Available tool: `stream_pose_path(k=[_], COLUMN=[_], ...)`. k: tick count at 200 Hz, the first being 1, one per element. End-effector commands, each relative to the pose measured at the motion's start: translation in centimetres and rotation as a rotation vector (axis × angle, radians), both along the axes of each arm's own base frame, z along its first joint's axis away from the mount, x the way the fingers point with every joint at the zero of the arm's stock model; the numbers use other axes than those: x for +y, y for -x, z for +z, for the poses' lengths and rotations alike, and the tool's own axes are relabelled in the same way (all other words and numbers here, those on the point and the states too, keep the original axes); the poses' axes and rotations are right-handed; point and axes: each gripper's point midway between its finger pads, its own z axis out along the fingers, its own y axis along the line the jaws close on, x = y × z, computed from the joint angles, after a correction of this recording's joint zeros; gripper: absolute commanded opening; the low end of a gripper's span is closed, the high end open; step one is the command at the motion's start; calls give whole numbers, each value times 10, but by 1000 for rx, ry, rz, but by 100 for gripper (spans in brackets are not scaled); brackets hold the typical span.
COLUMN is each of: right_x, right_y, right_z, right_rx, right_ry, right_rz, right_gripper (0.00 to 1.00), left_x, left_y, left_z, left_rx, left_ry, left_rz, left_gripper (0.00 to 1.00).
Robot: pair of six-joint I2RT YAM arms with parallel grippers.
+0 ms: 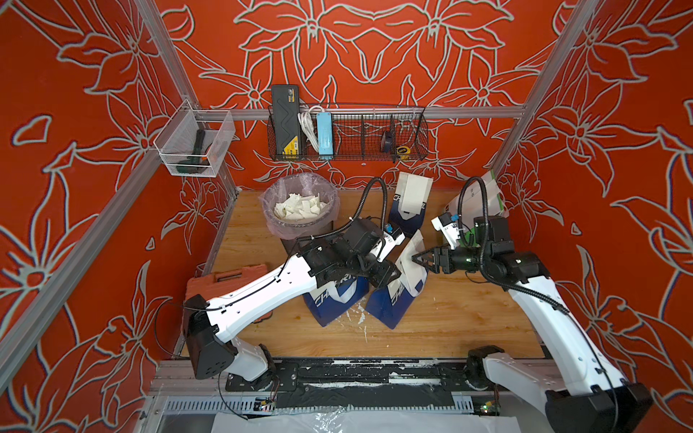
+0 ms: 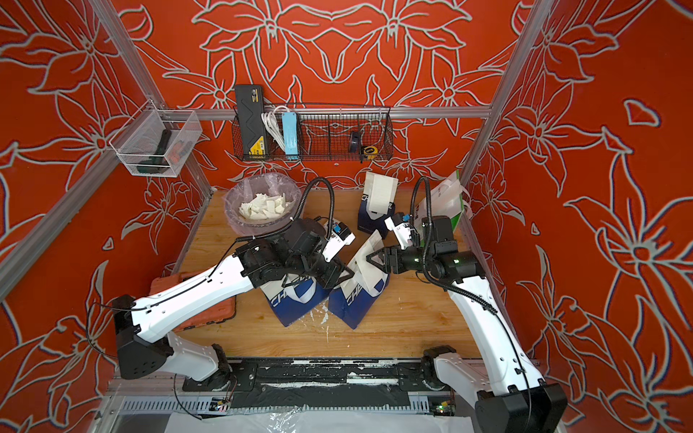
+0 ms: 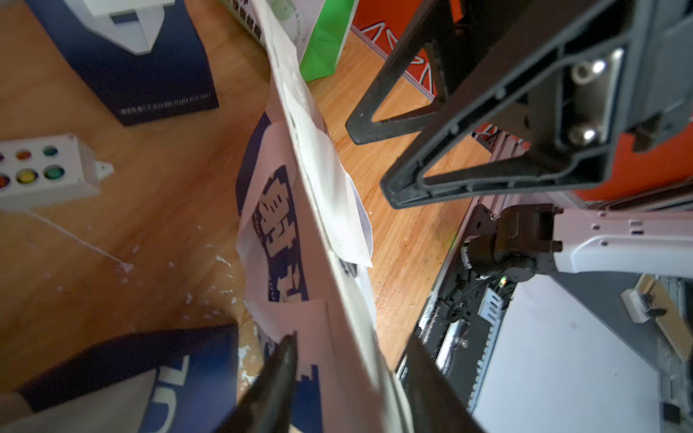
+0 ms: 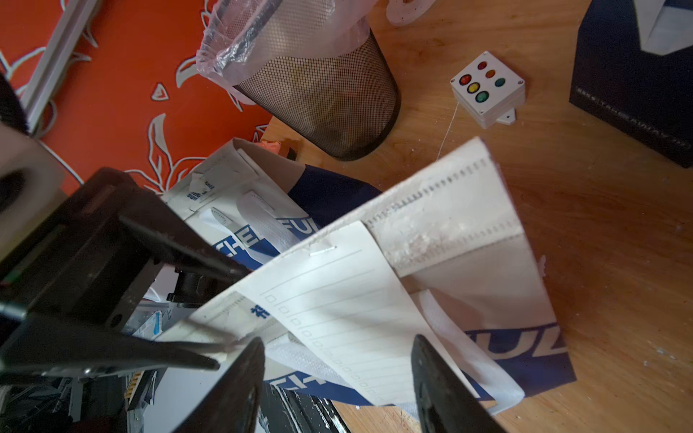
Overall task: Shred takeout receipts and throw away
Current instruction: Tear off the takeout receipt from the takeout bag.
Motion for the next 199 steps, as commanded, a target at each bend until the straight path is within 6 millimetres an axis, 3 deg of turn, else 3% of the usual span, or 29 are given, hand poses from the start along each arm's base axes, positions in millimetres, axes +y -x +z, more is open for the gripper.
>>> stream_pose_path(k=[1,26,73,92,137,199], right_x=[7,9,12,18,28,30], right_y=[-5,-11,-22,-26,-7,-8], right_z=[12,14,9,13,22,12], right_rx=[-36,-53,-74,-66,-53,-37], right_ry=[-69,-74,-63,-105,-192,-201], right_rz=[21,27,47,73,192,186], right_gripper=[62,62,63,61,59,56], left_x=[2,2,1,2,1,-1], left_y=[0,-1,3,2,0,2], left_z=[-2,0,0,1,-2,-3], left_rx=[9,6,13,5,6,9], left_ry=[-35,-30,-27,-27,-29,-22], left_rz=[4,8,-10,-6,-2,-15], left_gripper=[29,24,0,0,0,0])
